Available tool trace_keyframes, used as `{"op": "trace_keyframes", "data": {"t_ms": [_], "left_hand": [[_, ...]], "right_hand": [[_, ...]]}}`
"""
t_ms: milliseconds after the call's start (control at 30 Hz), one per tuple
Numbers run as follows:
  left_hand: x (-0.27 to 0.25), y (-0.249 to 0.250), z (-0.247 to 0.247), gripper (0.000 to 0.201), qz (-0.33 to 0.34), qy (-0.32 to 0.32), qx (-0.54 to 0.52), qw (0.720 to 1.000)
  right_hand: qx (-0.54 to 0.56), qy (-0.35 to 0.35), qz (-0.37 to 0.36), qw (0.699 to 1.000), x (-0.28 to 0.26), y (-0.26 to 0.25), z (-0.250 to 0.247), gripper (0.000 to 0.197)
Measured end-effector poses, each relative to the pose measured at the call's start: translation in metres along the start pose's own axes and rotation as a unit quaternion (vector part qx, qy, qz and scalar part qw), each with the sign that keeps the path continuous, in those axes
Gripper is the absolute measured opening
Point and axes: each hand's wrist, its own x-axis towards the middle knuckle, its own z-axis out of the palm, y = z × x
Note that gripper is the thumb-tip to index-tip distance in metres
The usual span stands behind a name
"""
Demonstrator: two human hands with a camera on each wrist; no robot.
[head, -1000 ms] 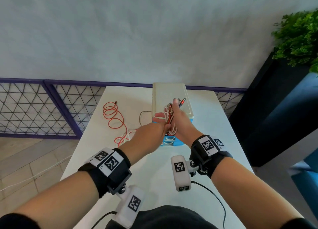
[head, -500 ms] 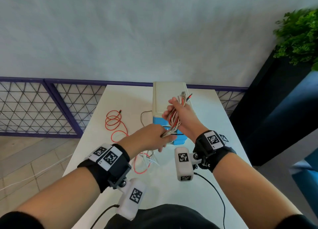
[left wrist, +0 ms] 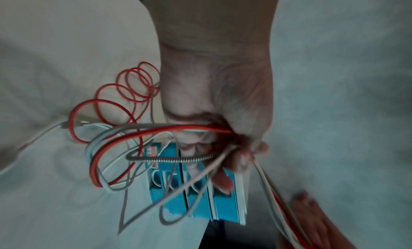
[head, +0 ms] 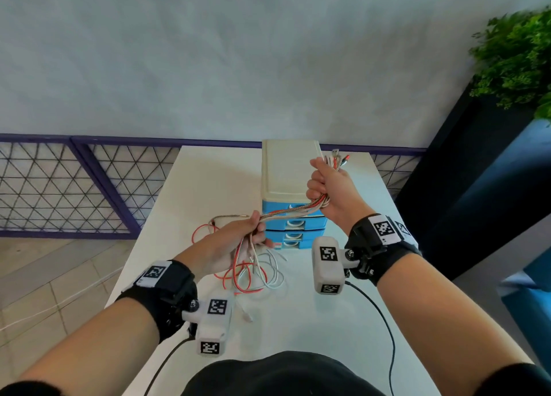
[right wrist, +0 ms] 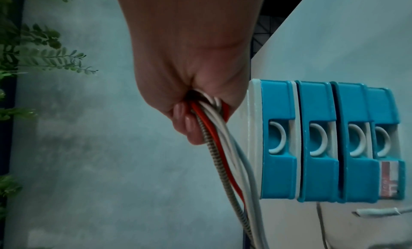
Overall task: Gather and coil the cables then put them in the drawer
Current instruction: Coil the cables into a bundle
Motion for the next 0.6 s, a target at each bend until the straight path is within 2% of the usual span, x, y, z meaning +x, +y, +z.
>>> {"op": "trace_keyframes", "data": {"t_ms": [100, 233, 367, 433, 500, 600], "left_hand": [[0.004, 0.007, 0.011, 0.036, 0.029, 0.034, 0.098, 0.994], [0.010, 0.024, 0.021, 0.033, 0.108, 0.110, 0.242, 0.958], [0.018, 0.035, 0.022, 0.033, 0.184, 0.119, 0.388, 0.895], [0.020, 0.037, 0.023, 0.031, 0.206, 0.125, 0.425, 0.872], [0.021, 0.039, 0.026, 0.027, 0.221, 0.136, 0.446, 0.856], [0.022, 0.039, 0.026, 0.025, 0.233, 0.148, 0.473, 0.837]], "right_hand": [[-0.123, -0.051, 0.026, 0.991, -0.003, 0.000, -0.002, 0.014], [-0.251, -0.129, 0.071, 0.957, -0.010, 0.002, 0.001, 0.023], [-0.273, -0.186, 0.135, 0.934, -0.021, 0.005, 0.005, 0.035], [-0.267, -0.209, 0.162, 0.927, -0.024, 0.008, 0.005, 0.040], [-0.261, -0.237, 0.185, 0.917, -0.027, 0.012, 0.004, 0.036], [-0.246, -0.259, 0.188, 0.915, -0.031, 0.015, 0.007, 0.019]]}}
